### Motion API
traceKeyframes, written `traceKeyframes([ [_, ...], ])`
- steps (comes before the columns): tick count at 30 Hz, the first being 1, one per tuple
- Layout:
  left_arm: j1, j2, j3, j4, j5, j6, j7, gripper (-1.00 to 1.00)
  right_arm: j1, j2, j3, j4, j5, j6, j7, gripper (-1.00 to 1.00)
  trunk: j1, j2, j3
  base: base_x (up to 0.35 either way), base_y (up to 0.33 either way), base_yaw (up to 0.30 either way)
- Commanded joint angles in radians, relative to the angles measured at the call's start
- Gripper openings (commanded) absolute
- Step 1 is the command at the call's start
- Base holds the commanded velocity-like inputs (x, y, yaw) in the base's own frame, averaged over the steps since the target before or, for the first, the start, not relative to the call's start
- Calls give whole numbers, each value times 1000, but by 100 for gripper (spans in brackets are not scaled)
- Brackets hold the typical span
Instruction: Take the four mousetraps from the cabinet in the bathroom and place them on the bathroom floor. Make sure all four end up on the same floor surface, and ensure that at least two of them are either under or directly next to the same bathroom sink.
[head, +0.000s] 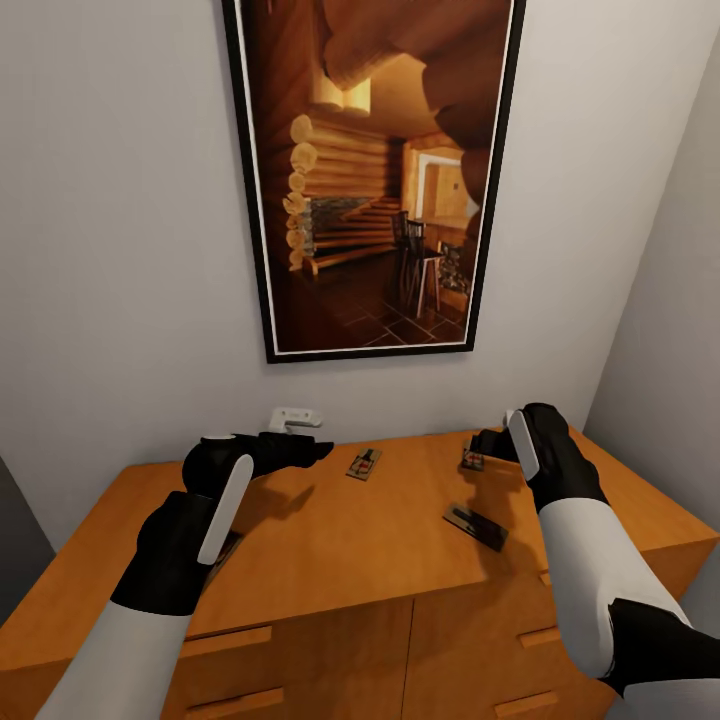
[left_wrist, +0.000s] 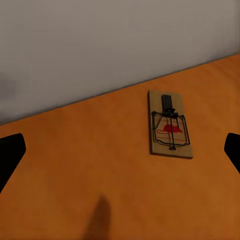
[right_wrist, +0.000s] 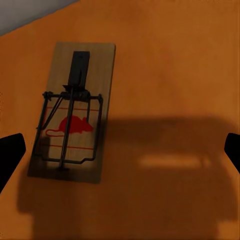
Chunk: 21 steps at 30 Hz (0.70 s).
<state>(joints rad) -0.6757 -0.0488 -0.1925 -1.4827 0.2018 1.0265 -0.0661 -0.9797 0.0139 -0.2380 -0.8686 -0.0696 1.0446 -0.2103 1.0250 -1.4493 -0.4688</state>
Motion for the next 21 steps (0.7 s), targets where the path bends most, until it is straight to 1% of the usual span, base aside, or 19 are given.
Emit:
traceKeyframes([
  [1,-1,0,1,-1,-2,4,-4,100,-1,1,-3,-2,-7,3,-7,100,0,-1,-1,0,0,0],
  [11,-1,0,1,-1,-1,4,-3,100,-1,2,-3,-4,-7,3,-7,100,0,-1,-1,5,0,0],
  [21,-1,0,1,-1,-1,6,-3,100,-1,3,-2,-4,-7,3,-7,100,0,-1,-1,62,49,0],
])
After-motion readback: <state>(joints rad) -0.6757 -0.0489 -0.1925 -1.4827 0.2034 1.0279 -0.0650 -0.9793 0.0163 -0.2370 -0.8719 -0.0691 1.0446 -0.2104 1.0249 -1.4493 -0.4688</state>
